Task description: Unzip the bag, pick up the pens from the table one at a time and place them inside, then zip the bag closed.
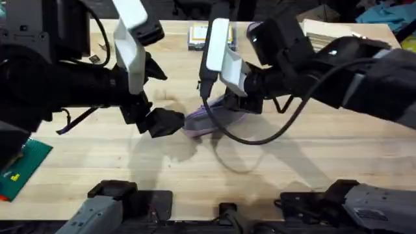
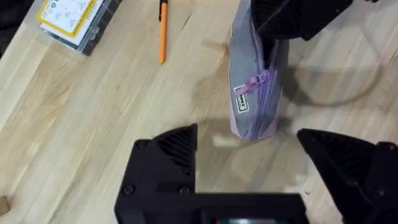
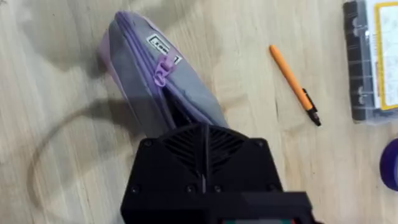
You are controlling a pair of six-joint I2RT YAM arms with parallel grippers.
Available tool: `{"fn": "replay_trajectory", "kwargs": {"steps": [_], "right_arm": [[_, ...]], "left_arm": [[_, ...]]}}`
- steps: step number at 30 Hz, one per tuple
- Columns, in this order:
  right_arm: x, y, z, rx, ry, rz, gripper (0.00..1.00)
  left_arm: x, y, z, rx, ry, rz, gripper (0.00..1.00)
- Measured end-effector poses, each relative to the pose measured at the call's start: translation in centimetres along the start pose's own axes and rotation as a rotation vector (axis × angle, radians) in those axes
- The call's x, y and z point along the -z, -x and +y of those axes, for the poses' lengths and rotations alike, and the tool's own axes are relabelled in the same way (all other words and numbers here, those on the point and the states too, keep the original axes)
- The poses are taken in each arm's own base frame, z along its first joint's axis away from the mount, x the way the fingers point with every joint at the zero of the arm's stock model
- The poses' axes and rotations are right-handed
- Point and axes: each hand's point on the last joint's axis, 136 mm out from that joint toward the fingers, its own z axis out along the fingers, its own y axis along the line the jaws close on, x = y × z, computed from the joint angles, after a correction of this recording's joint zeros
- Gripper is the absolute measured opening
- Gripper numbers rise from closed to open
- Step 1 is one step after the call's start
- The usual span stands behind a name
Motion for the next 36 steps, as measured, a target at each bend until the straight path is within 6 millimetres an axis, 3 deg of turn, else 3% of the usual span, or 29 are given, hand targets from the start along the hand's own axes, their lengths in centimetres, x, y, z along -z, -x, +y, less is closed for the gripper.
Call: {"fn": "replay_trajectory", "kwargs": {"steps": [17, 30, 32, 36], "right_arm": [[-2.9, -0.5, 1.4, 0.013, 0.115, 0.005, 0.030], [-3.2, -0.2, 2.1, 0.011, 0.158, -0.019, 0.035], [-3.4, -0.3, 2.3, 0.013, 0.168, -0.017, 0.194], [-3.7, -0.6, 2.4, 0.014, 0.174, -0.007, 0.780]], "left_arm": [[0.0, -0.1, -0.1, 0.004, -0.005, 0.004, 0.993], [0.0, -0.1, -0.1, 0.004, -0.005, 0.004, 0.993], [0.0, -0.1, -0.1, 0.004, -0.005, 0.004, 0.993], [0.0, -0.1, -0.1, 0.004, -0.005, 0.004, 0.993]]}}
